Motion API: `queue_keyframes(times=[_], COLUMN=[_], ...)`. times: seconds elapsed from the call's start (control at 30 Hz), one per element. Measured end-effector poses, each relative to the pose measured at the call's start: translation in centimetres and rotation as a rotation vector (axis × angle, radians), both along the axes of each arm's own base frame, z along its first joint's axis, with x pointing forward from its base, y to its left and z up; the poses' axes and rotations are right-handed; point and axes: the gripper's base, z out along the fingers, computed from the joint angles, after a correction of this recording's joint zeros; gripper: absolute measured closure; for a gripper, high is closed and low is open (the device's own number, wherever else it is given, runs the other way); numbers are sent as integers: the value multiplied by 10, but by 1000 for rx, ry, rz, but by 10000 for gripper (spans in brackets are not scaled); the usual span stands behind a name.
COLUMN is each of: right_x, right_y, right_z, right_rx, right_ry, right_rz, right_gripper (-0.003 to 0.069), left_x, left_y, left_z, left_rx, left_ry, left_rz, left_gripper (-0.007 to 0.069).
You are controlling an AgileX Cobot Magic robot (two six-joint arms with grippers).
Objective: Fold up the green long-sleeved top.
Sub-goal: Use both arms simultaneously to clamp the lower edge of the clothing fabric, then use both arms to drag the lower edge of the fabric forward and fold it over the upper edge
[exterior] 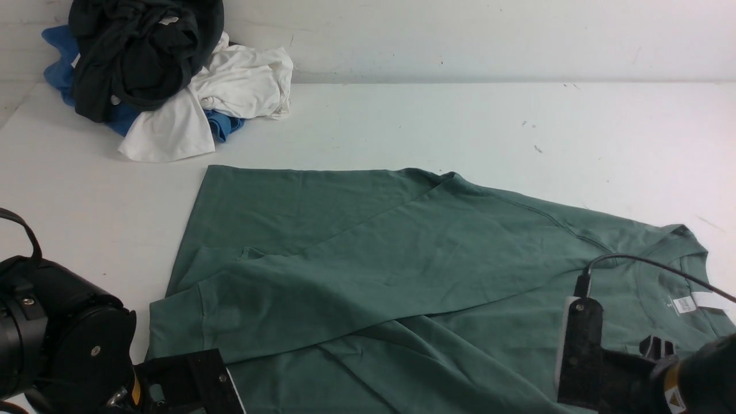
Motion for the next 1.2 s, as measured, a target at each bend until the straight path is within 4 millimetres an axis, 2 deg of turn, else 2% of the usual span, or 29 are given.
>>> queue_keyframes(times=[0.17,0.27,0.33,0.43,0.57,0.63,0.8,0.83,0.9,1.13,1.2], right_x=[9,13,14,15,15,14,11,13,19,59,63], right_y=[4,6,7,7,6,5,0,-2,-5,-20,-22], right_z=[-19,-28,-33,-34,-35,-33,-11,2,16,71,78], right_rx=[-49,-60,-73,-78,-88,-97,-126,-122,-111,-42,-34], right_ry=[27,39,44,38,47,50,33,6,-21,-155,-170], right_rz=[36,51,65,73,78,83,93,83,56,-85,-96], right_gripper=[196,217,256,362,578,626,631,631,631,631,631], left_x=[0,0,0,0,0,1,2,5,9,42,47], left_y=[0,0,0,-1,0,0,2,3,4,-1,-2], left_z=[0,0,0,0,0,0,8,16,27,77,83], left_rx=[-4,-4,-5,-6,-5,3,16,24,32,64,67], left_ry=[-4,-4,-4,-3,-5,-9,-42,-70,-110,-334,-358], left_rz=[1,1,2,3,1,-5,3,-1,-10,-59,-63], left_gripper=[622,622,622,622,622,622,622,622,622,609,608])
